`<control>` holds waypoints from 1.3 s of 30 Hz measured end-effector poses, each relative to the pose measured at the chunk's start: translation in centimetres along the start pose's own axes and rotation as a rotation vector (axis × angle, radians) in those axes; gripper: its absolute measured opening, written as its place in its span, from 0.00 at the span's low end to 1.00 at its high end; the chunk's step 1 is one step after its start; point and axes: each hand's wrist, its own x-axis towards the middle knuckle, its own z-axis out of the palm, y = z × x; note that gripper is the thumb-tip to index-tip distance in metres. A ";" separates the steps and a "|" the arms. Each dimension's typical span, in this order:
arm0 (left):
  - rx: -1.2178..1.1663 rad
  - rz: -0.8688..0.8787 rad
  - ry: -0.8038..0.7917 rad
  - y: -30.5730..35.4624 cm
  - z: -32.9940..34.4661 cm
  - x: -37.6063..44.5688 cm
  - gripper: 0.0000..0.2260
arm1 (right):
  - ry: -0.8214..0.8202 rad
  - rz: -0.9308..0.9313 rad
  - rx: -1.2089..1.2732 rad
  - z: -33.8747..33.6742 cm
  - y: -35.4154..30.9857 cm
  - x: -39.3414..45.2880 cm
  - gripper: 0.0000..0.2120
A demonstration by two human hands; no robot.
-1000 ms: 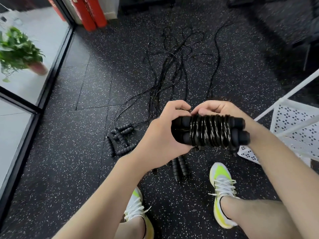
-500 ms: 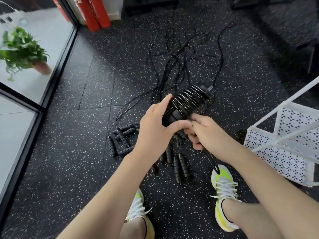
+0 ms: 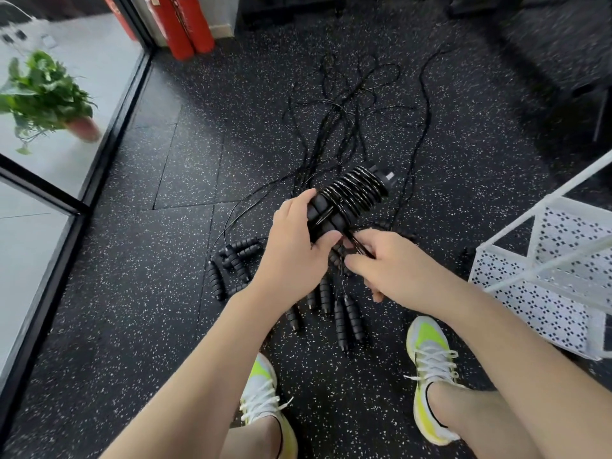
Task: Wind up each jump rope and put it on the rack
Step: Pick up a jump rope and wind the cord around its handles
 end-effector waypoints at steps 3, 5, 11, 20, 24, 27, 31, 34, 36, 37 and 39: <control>0.028 0.010 0.032 -0.4 -0.2 0.2 0.32 | 0.098 -0.050 -0.225 -0.2 -0.5 -0.8 0.09; 0.040 0.006 0.019 -0.4 -0.2 0.2 0.32 | 0.190 -0.098 -0.257 -0.5 -0.6 -1.0 0.09; 0.049 0.066 -0.100 -0.2 -0.6 0.1 0.32 | 0.349 -0.482 -0.448 -1.8 0.1 -0.8 0.07; 0.010 0.114 -0.378 0.1 -1.8 -0.4 0.31 | 0.215 -0.273 -0.009 -3.8 0.3 -0.5 0.05; -0.030 0.117 -0.451 0.4 -1.7 -0.6 0.29 | 0.092 -0.197 0.178 -4.4 0.0 -0.5 0.03; -0.024 0.128 -0.480 0.7 -1.7 -0.6 0.28 | 0.034 -0.169 0.328 -4.4 0.4 -0.1 0.02; -0.053 0.106 -0.533 0.7 -2.0 -0.6 0.29 | 0.005 -0.132 0.450 -4.7 1.1 0.5 0.05; -0.125 0.095 -0.622 0.4 -2.4 -0.5 0.28 | -0.079 -0.109 0.411 -5.2 1.7 0.7 0.09; -0.240 0.087 -0.684 0.2 -2.6 -0.5 0.28 | -0.147 -0.096 0.456 -5.3 1.9 0.8 0.09; -0.316 0.070 -0.718 0.2 -2.7 -0.5 0.28 | -0.179 -0.090 0.503 -5.4 1.8 0.8 0.08; -0.459 0.033 -0.784 0.0 -2.9 -0.6 0.28 | -0.220 -0.095 0.584 -5.2 1.6 1.0 0.07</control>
